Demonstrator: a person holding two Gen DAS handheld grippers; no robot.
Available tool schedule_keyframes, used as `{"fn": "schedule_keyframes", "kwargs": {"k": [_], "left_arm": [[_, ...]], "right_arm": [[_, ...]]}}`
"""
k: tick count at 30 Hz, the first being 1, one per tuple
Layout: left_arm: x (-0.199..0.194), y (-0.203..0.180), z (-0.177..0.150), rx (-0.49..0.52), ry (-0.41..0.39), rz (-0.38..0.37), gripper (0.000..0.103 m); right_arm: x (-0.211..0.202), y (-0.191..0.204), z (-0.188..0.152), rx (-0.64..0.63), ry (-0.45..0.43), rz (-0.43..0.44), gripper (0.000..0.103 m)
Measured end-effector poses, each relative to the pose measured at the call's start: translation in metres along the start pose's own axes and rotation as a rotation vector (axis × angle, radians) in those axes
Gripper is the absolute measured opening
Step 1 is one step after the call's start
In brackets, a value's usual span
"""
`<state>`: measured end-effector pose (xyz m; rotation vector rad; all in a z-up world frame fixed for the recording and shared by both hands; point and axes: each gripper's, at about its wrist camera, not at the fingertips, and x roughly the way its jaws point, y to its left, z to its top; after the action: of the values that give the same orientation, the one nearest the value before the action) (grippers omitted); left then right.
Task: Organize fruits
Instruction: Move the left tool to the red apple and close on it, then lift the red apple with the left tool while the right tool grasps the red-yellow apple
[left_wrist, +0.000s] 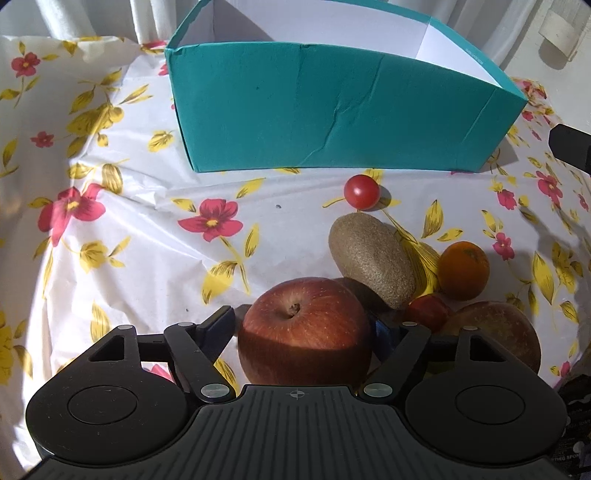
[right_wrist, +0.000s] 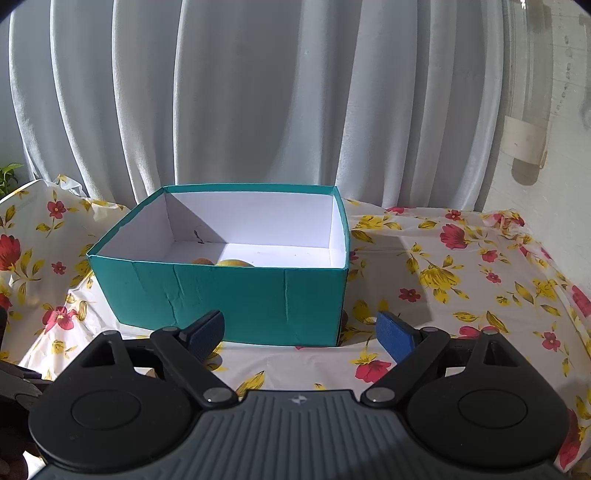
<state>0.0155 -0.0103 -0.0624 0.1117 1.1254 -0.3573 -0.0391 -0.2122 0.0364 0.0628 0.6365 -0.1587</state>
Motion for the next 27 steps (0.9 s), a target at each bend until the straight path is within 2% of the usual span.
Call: {"fn": "schedule_keyframes", "kwargs": {"k": [1, 5, 15, 27], "left_arm": [[-0.001, -0.002, 0.0, 0.011, -0.014, 0.001, 0.073], [-0.005, -0.003, -0.001, 0.035, -0.023, 0.007, 0.072], [-0.049, 0.006, 0.007, 0.004, -0.144, 0.042, 0.072], [-0.067, 0.008, 0.005, 0.0, -0.191, 0.038, 0.072]], "right_arm": [[0.0, 0.0, -0.001, -0.001, 0.004, -0.001, 0.09], [-0.004, 0.001, -0.002, -0.009, 0.002, -0.002, 0.09], [-0.013, 0.005, -0.01, -0.033, 0.023, 0.002, 0.09], [-0.023, 0.029, -0.04, -0.101, 0.131, 0.092, 0.09]]}}
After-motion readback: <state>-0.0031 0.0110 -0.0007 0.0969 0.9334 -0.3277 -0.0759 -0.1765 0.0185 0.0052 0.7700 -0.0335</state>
